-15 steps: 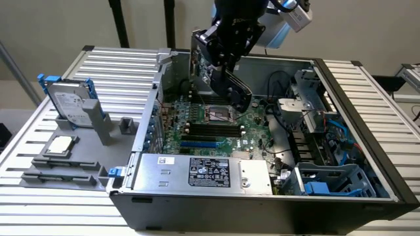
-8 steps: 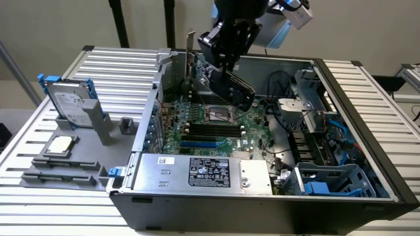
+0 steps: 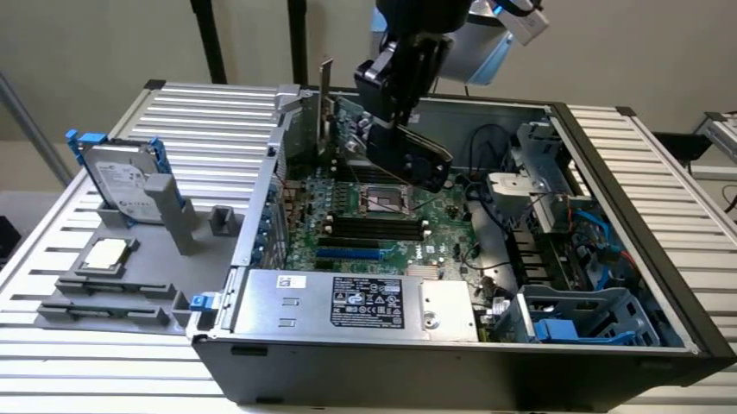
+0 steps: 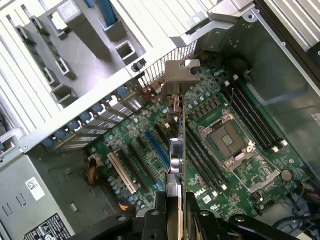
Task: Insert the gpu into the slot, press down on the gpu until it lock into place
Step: 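Insert the gpu into the slot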
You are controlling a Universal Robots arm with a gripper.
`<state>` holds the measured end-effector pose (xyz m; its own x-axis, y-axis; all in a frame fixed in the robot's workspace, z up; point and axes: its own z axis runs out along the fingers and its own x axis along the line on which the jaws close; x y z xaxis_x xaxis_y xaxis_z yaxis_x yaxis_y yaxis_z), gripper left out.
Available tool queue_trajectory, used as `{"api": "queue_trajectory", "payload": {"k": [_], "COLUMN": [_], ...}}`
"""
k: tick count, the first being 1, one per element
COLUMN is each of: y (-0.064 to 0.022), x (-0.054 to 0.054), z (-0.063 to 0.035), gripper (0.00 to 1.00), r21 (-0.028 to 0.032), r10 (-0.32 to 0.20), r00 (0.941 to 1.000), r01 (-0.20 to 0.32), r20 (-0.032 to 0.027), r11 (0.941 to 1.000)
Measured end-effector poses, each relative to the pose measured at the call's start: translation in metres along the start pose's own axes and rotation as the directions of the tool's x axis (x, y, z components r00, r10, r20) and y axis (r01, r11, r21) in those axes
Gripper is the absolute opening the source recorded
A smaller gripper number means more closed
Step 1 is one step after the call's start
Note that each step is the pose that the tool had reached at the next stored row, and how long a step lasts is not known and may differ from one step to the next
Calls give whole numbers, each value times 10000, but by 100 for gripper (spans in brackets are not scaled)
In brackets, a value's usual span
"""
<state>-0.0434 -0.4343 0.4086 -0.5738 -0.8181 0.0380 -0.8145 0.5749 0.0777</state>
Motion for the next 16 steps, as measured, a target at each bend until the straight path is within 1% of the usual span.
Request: {"api": "queue_trajectory", "payload": {"k": [3,5,7,9,12,14,16], "y": [0,0,0,0,0,0,0], "x": [0,0,0,0,0,0,0], "z": [0,0,0,0,0,1,1], "gripper": [26,26,26,26,26,26,26], "r21": [20,31,41,51,63,71,76], "r10": [-554,-906,-1262,-1621,-2165,-2513,-2858], "r00": [9985,9959,9920,9867,9761,9677,9580], "r01": [554,906,1262,1622,2166,2515,2860], "r20": [-42,-69,-97,-126,-169,-198,-227], "r11": [9985,9959,9920,9867,9762,9678,9582]}}
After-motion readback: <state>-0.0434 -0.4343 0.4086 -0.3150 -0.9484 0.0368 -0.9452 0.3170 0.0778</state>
